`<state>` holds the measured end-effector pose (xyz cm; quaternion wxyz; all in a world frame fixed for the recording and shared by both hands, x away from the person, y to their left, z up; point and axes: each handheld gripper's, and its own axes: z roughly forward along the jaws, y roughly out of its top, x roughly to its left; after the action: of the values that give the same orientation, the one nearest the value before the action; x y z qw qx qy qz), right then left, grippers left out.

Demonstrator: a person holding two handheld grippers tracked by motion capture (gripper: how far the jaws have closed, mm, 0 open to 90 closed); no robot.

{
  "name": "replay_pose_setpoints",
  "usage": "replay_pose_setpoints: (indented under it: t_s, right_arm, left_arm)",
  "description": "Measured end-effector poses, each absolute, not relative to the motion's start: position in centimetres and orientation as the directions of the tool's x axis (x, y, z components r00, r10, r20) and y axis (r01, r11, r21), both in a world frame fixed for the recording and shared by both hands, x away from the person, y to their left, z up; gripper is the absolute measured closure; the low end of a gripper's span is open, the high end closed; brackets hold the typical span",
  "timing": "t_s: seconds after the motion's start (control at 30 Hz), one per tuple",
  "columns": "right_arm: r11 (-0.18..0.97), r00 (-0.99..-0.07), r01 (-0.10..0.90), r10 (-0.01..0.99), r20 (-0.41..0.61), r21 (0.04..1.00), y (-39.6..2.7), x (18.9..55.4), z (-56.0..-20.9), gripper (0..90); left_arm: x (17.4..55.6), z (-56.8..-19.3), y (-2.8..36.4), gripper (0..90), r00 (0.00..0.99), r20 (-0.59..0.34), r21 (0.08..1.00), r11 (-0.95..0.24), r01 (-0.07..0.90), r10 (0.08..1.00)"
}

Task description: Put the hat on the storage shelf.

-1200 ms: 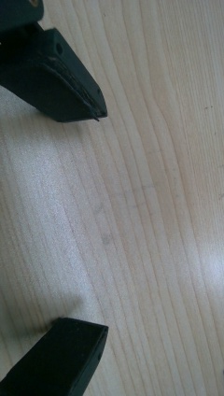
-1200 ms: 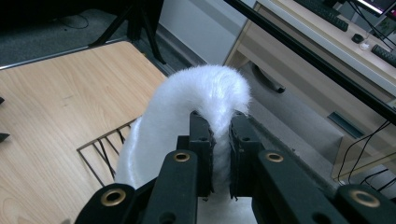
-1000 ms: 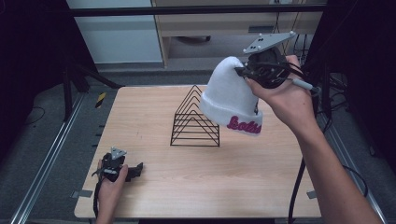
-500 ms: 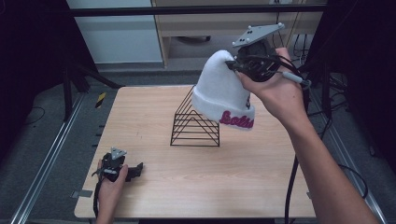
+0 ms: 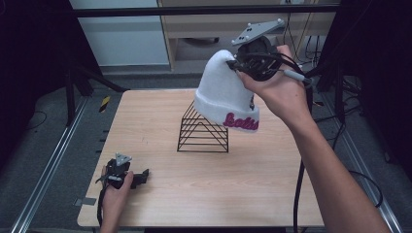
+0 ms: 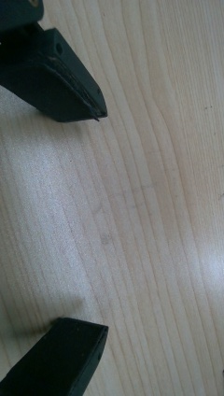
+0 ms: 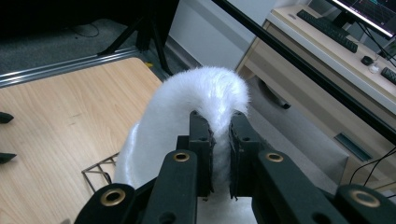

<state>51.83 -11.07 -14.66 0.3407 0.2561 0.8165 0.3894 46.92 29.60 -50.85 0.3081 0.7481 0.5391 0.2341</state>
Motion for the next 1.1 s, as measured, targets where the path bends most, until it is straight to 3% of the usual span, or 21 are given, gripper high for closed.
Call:
replay_pose_setpoints:
  t_s: [1.1]
  right_arm:
    - [0.555,-0.713,0.142,0.632,-0.305,0.819,-7.4,55.5,-16.8,82.1]
  left_arm:
    - [46.9,-50.8,29.6,0.0,0.311,0.02,0.711,-0.233,0.663,0.95]
